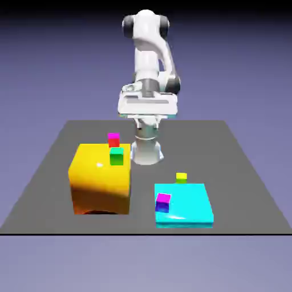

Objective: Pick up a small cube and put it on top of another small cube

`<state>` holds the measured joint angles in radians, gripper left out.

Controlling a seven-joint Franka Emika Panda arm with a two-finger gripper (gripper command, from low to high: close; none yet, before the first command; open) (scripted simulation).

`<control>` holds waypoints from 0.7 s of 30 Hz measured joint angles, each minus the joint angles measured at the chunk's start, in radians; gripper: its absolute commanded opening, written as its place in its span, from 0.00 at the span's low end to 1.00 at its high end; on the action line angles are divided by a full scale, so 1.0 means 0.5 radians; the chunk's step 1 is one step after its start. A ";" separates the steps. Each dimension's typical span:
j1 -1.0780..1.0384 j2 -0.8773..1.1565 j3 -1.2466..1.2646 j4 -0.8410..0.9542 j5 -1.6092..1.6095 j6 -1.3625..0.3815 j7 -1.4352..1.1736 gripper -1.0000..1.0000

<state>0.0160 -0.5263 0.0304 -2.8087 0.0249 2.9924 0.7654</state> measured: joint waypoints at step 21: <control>0.162 1.393 0.728 0.019 0.603 -0.821 0.631 0.50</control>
<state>0.0968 0.1701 0.3946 -2.7993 0.3262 2.5818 1.0808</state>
